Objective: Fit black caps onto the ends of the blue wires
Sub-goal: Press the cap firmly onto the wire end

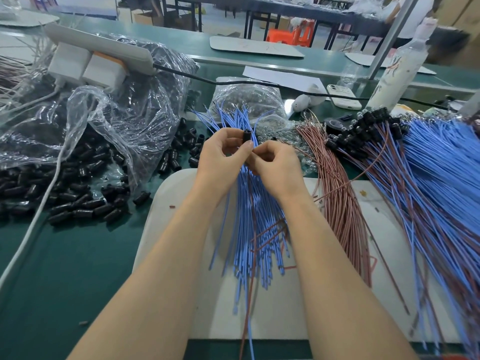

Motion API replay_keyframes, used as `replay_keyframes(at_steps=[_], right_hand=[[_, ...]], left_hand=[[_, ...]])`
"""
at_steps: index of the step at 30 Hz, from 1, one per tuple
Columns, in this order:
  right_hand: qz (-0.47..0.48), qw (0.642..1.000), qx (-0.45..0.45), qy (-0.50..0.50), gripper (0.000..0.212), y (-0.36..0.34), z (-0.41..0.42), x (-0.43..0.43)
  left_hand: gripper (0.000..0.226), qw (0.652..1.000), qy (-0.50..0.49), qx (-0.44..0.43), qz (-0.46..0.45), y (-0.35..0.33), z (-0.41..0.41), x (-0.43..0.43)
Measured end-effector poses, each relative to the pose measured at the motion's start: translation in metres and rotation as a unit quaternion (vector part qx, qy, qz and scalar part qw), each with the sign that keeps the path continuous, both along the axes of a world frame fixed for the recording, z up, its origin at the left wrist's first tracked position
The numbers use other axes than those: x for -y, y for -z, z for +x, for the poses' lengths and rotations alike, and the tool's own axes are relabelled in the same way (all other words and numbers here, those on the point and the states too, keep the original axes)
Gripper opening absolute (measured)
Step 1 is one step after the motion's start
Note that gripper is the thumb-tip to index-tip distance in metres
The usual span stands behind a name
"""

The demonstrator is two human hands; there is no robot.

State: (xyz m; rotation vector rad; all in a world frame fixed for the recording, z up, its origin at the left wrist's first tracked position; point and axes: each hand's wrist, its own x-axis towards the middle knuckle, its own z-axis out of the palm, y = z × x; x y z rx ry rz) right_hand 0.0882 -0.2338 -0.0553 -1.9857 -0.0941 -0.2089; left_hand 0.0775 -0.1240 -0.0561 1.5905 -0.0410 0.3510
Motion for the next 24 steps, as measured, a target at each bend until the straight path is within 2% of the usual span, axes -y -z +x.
replay_keyframes(at_steps=[6, 10, 13, 16, 24], right_hand=[[0.004, 1.000, -0.004, -0.007, 0.018, 0.0020, 0.0011, 0.0020], [0.012, 0.999, -0.015, -0.029, 0.009, 0.0016, 0.0001, 0.0027], [0.011, 0.999, -0.019, -0.040, 0.013, 0.0008, -0.0004, 0.0036], [0.006, 0.999, -0.014, -0.032, 0.010, 0.0001, -0.0001, 0.0039], [0.043, 0.999, -0.012, -0.009, 0.018, 0.0020, -0.0001, 0.0019]], left_hand=[[0.017, 1.000, 0.005, -0.008, 0.018, -0.0008, 0.0002, -0.0012], [0.012, 1.000, 0.012, -0.015, -0.001, -0.0024, -0.0010, -0.0007], [0.010, 0.999, 0.017, -0.021, -0.023, -0.0025, -0.0013, -0.0024], [0.013, 0.999, 0.026, -0.020, -0.021, -0.0027, -0.0017, -0.0029], [0.012, 0.999, 0.030, -0.018, -0.002, -0.0019, -0.0017, -0.0022]])
